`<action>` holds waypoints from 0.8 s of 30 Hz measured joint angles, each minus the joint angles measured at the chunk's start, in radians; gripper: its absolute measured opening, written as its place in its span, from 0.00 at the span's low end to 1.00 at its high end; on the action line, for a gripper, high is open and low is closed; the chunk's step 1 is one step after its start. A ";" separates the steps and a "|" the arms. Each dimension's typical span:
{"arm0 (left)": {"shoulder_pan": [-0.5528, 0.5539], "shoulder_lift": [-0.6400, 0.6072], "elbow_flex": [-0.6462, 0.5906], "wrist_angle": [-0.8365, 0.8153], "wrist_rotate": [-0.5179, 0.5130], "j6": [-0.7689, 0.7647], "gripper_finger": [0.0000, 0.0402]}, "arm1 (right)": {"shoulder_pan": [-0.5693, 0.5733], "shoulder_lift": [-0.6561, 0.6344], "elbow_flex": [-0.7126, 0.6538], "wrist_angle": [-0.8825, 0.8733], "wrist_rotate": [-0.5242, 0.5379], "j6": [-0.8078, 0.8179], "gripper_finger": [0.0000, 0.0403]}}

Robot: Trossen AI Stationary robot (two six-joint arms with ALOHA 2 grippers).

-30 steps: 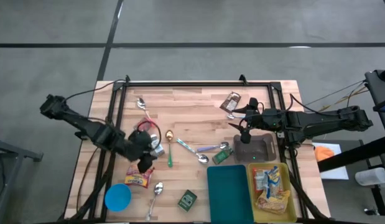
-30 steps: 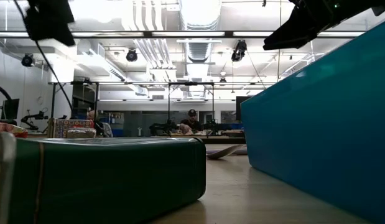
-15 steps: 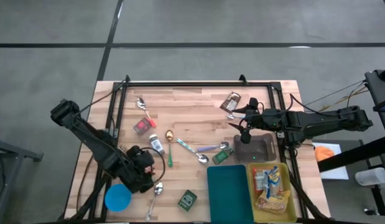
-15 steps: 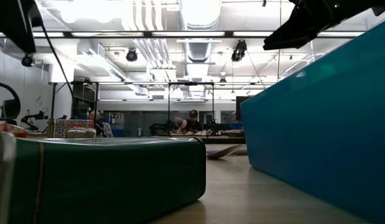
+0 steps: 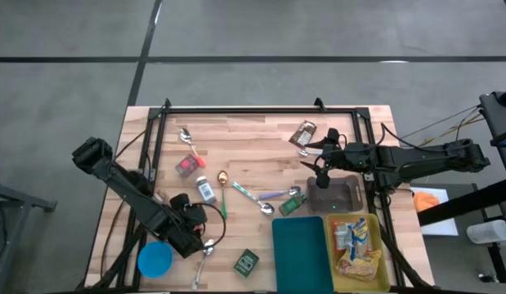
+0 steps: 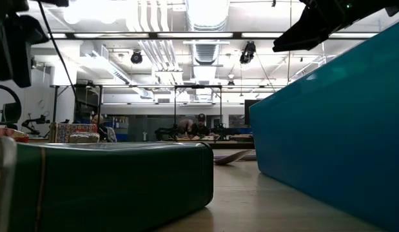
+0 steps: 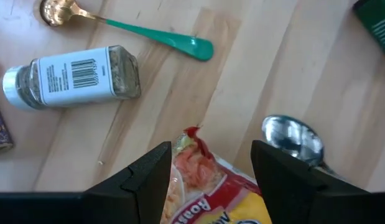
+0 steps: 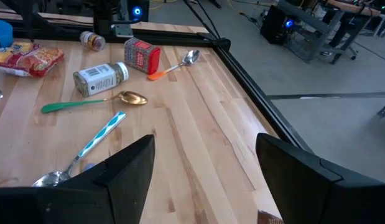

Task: Pick & Place Food Item
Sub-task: Put the red noodle pack into the yellow bin

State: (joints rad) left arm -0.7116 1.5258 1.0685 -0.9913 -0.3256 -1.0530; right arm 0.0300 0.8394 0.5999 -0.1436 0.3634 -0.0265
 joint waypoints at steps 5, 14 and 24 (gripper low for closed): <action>0.012 -0.024 -0.082 0.076 0.008 0.026 0.55 | 0.000 0.000 0.000 0.000 0.000 0.000 0.69; 0.095 -0.069 -0.190 0.191 0.141 0.191 0.55 | 0.000 0.000 0.000 0.000 0.000 0.000 0.69; 0.214 -0.141 -0.275 0.365 0.248 0.497 0.55 | 0.000 0.000 0.000 0.000 0.000 0.000 0.69</action>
State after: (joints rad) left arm -0.4976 1.3853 0.7940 -0.6266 -0.0777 -0.5560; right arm 0.0300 0.8394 0.5999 -0.1436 0.3634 -0.0269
